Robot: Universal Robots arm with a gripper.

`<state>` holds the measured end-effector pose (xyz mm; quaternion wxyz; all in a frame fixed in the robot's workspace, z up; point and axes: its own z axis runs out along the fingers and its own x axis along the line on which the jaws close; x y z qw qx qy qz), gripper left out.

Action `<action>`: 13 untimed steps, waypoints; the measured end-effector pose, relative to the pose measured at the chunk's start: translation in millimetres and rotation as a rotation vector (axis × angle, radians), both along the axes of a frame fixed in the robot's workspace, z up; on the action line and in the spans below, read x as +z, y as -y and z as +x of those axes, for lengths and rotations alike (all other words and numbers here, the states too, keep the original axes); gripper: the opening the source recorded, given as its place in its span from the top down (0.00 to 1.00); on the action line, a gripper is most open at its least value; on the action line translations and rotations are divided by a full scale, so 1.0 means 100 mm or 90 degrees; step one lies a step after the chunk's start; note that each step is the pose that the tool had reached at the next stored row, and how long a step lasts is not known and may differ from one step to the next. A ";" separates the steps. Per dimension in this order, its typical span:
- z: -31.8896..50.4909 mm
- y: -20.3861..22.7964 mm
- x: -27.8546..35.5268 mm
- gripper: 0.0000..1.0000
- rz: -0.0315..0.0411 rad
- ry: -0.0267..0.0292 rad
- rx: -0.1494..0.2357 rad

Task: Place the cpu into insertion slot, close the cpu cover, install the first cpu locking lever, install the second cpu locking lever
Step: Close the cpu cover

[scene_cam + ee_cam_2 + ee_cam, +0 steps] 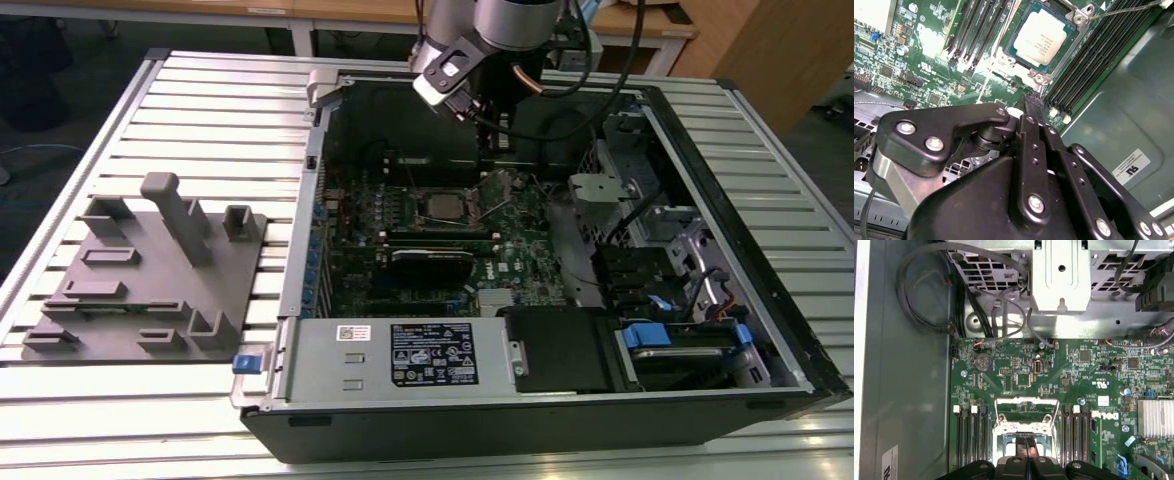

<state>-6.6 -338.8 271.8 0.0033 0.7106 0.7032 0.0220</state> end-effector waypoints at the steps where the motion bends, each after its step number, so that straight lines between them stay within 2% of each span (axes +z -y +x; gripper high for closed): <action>1: 0.000 0.000 0.000 0.89 0.0000 0.0000 0.000; 13: 0.028 0.000 -0.001 0.89 -0.0001 0.0000 0.000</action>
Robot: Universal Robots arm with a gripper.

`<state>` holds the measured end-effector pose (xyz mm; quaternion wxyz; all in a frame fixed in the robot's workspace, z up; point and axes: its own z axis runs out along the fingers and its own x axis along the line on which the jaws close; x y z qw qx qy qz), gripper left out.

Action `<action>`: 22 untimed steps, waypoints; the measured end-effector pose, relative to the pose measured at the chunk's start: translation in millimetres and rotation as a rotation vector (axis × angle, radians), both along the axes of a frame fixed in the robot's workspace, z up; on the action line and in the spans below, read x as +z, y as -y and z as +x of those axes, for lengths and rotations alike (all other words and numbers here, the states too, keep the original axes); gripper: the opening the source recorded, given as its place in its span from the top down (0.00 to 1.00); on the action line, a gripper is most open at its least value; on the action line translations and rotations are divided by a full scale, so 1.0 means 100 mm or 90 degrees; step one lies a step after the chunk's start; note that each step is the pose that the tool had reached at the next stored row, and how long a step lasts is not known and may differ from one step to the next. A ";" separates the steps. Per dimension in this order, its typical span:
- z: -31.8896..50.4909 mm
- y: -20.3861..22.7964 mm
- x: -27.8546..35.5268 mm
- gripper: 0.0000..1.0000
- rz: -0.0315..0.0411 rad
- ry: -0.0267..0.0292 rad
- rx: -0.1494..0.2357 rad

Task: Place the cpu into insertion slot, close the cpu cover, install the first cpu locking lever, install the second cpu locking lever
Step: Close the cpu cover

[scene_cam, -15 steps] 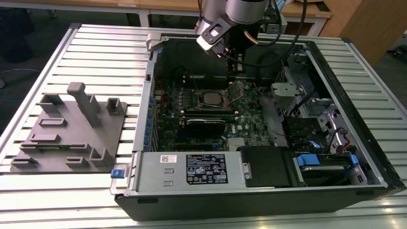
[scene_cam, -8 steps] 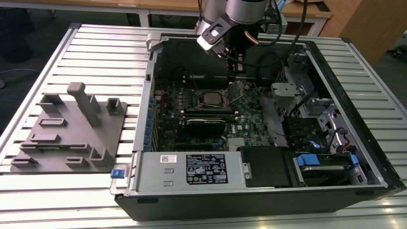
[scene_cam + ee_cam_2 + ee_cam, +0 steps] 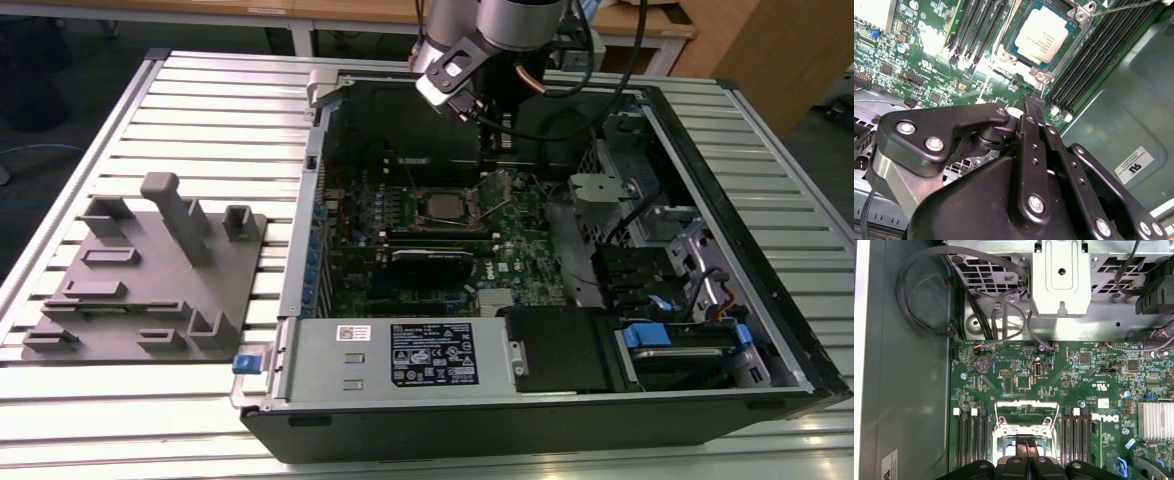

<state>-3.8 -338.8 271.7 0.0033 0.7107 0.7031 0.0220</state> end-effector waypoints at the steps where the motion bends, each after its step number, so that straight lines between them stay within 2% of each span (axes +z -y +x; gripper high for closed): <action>1: 0.001 0.000 0.000 0.89 0.0001 0.0000 0.000; 22: 0.038 0.000 -0.002 0.89 0.0000 0.0000 0.000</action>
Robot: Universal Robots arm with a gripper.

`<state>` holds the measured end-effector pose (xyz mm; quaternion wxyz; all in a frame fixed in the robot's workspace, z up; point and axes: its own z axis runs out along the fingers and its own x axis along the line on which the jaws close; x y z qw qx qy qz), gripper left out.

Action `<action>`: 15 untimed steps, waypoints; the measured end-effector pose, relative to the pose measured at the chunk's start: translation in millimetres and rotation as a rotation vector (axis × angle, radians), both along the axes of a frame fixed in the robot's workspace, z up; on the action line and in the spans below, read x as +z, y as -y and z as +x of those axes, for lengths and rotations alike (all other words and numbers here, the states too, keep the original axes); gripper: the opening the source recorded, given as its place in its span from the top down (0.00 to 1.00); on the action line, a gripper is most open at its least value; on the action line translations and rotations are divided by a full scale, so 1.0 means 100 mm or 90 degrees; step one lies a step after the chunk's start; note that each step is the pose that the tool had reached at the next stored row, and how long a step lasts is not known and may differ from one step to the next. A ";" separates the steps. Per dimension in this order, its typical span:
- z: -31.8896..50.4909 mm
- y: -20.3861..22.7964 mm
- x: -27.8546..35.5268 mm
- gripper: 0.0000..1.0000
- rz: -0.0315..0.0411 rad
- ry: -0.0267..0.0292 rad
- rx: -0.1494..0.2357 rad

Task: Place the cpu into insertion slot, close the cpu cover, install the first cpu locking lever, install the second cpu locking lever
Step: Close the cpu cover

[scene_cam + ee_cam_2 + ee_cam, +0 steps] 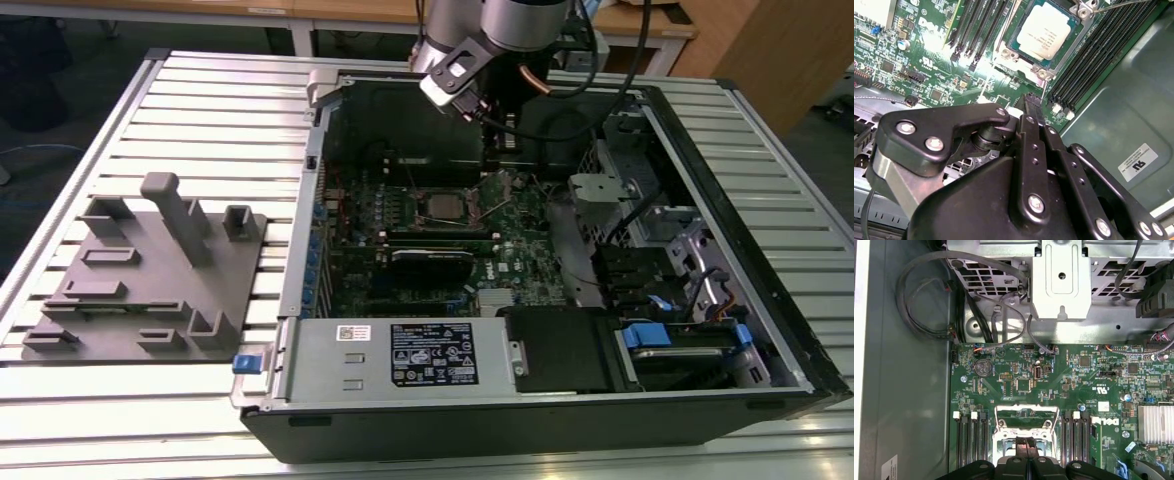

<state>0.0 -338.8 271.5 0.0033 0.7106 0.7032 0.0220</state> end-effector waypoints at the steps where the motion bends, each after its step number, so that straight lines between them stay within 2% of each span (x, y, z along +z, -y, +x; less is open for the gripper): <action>1: 0.003 0.000 0.000 0.89 0.0000 0.0000 0.000; 8: 0.015 0.000 0.000 0.89 0.0000 0.0000 0.000; 15: 0.110 -0.003 -0.003 0.89 0.0000 0.0000 0.000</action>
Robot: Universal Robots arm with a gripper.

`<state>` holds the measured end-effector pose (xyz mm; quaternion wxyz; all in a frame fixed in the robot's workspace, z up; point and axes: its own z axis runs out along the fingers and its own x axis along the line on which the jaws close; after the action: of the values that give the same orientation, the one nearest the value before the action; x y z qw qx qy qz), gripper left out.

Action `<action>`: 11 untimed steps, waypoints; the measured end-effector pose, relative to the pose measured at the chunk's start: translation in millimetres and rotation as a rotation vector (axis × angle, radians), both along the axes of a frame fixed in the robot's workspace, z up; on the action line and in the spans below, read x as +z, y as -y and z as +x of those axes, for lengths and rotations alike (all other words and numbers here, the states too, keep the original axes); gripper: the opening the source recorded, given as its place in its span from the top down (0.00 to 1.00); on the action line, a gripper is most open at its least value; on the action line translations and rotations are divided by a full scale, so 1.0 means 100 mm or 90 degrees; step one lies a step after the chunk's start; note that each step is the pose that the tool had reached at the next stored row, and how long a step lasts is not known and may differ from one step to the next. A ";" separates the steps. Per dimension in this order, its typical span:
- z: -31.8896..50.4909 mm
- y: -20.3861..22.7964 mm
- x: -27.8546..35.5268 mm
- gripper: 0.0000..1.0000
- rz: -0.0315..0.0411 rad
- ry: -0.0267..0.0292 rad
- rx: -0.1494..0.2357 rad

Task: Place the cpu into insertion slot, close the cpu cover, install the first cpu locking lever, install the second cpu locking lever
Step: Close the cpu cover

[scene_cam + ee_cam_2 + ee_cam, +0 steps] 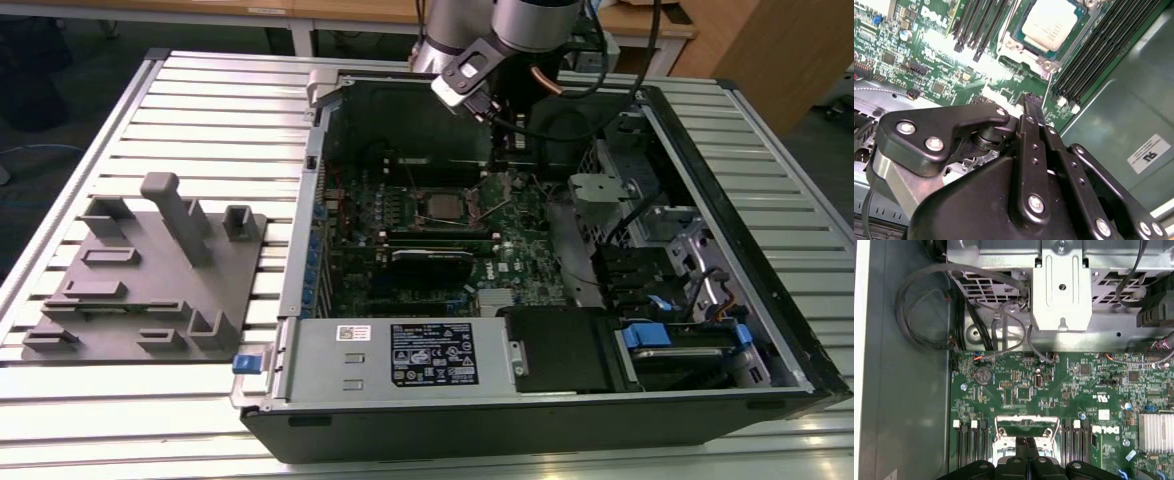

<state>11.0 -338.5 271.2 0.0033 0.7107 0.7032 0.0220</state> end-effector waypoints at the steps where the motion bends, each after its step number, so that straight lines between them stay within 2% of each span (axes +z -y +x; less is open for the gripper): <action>1: 0.019 -0.001 -0.001 0.89 0.0000 0.0000 0.000; 11: 0.223 -0.009 -0.006 0.89 0.0001 0.0000 0.000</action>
<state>33.2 -337.7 270.6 0.0033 0.7107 0.7032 0.0220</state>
